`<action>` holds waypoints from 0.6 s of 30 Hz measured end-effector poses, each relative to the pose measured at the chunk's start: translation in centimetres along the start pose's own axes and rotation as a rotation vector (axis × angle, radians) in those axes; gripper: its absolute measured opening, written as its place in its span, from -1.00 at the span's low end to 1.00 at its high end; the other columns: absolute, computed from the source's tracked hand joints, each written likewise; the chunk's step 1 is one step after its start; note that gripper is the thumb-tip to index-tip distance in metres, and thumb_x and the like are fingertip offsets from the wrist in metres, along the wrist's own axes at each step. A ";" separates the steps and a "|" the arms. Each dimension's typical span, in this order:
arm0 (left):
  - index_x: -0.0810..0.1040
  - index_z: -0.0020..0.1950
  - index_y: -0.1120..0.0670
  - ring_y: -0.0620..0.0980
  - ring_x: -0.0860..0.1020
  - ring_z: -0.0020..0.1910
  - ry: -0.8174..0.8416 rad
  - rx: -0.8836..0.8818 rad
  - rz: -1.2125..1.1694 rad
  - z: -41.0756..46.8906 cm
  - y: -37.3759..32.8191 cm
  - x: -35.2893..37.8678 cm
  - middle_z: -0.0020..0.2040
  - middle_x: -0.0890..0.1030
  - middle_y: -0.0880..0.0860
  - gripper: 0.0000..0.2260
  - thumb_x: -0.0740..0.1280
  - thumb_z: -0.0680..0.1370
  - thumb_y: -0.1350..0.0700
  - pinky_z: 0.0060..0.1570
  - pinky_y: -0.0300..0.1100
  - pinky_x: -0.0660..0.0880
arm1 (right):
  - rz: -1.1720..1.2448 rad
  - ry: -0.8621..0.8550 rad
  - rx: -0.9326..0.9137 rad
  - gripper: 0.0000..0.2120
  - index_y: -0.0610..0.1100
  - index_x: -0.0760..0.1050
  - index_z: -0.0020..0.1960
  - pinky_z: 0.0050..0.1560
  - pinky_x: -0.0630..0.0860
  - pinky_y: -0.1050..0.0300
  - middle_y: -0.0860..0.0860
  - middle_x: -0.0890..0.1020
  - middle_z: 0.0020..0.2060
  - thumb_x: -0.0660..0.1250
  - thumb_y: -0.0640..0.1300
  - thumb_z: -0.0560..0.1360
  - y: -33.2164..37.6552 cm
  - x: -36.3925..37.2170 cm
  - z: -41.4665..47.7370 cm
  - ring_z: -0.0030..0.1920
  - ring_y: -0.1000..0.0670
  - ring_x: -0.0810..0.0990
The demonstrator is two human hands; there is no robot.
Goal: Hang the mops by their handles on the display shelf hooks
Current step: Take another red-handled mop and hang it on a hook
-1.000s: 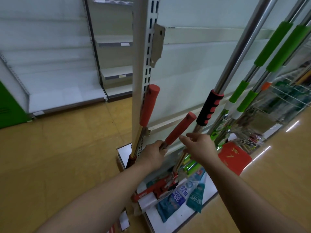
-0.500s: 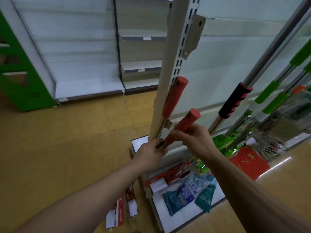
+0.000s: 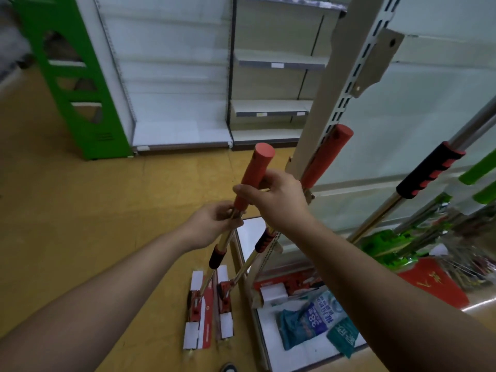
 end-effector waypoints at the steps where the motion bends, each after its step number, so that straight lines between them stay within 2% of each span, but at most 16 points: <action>1: 0.63 0.29 0.02 -0.19 0.62 0.11 -0.006 -0.003 0.001 -0.3 0.1 -0.6 0.16 0.69 -0.05 -0.76 0.41 0.62 0.11 -0.05 -0.44 0.45 | 0.006 0.008 -0.011 -0.79 -0.01 0.64 0.04 0.01 0.62 0.14 0.13 0.70 -0.12 0.48 0.10 0.53 0.4 0.5 0.0 -0.08 0.16 0.69; 3: 0.63 0.26 -0.01 -0.20 0.63 0.10 -0.012 -0.017 -0.004 -0.9 0.3 -1.5 0.11 0.69 -0.07 -0.78 0.41 0.62 0.12 -0.06 -0.48 0.48 | 0.023 0.020 -0.025 -0.74 -0.04 0.65 0.10 0.03 0.63 0.12 0.12 0.71 -0.08 0.46 0.11 0.53 1.1 1.4 0.0 -0.06 0.15 0.68; 4: 0.63 0.26 0.00 -0.18 0.63 0.11 -0.016 -0.026 -0.003 -1.2 0.4 -1.9 0.11 0.69 -0.07 -0.78 0.41 0.62 0.12 0.01 -0.45 0.49 | 0.030 0.023 -0.030 -0.72 -0.05 0.65 0.12 0.05 0.65 0.09 0.11 0.71 -0.07 0.46 0.11 0.53 1.3 1.8 0.0 -0.05 0.13 0.69; 6: 0.64 0.29 0.00 -0.10 0.64 0.17 -0.029 -0.039 0.002 -1.7 0.6 -2.5 0.15 0.70 -0.04 -0.76 0.43 0.61 0.10 0.19 -0.21 0.52 | 0.035 0.031 -0.041 -0.71 -0.06 0.65 0.12 0.08 0.67 0.01 0.10 0.72 -0.06 0.46 0.12 0.53 1.8 2.3 0.0 -0.04 0.11 0.70; 8: 0.64 0.28 -0.02 -0.05 0.64 0.20 -0.047 -0.045 0.005 -2.3 0.5 -3.1 0.17 0.70 -0.03 -0.75 0.44 0.60 0.08 0.27 -0.08 0.50 | 0.047 0.040 -0.051 -0.73 -0.05 0.65 0.10 0.09 0.68 -0.05 0.09 0.73 -0.07 0.47 0.11 0.53 2.3 2.6 0.1 -0.04 0.09 0.72; 12: 0.62 0.16 -0.18 -0.13 0.63 0.18 -0.076 -0.030 0.015 -3.5 -0.3 -3.9 0.16 0.70 -0.09 -0.81 0.46 0.58 0.05 0.27 -0.05 0.48 | 0.062 0.070 -0.092 -0.80 -0.02 0.64 0.03 0.07 0.69 -0.12 0.04 0.74 -0.10 0.47 0.09 0.53 3.7 2.4 0.1 -0.07 0.03 0.74; 14: 0.62 0.13 -0.21 -0.07 0.64 0.19 -0.106 -0.015 0.028 -4.2 -0.9 -4.3 0.14 0.71 -0.10 -0.82 0.46 0.57 0.03 0.34 0.05 0.50 | 0.062 0.099 -0.124 -0.79 -0.06 0.64 0.06 0.03 0.70 -0.04 0.01 0.75 -0.09 0.46 0.06 0.55 4.5 1.9 0.0 -0.07 0.02 0.74; 18: 0.63 0.14 -0.21 -0.03 0.63 0.22 -0.143 0.000 0.045 -5.8 -2.7 -4.6 0.12 0.71 -0.11 -0.82 0.47 0.56 0.00 0.39 0.16 0.48 | 0.093 0.137 -0.176 -0.79 -0.11 0.63 0.08 -0.13 0.62 0.24 0.00 0.76 -0.08 0.45 0.02 0.57 6.2 0.6 -0.5 -0.09 0.06 0.76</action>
Point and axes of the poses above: each hand's wrist, its own z-axis towards the middle knuckle, its own x-axis out of the palm, y = z × x, the point moved 4 cm from there along z, towards the middle knuckle
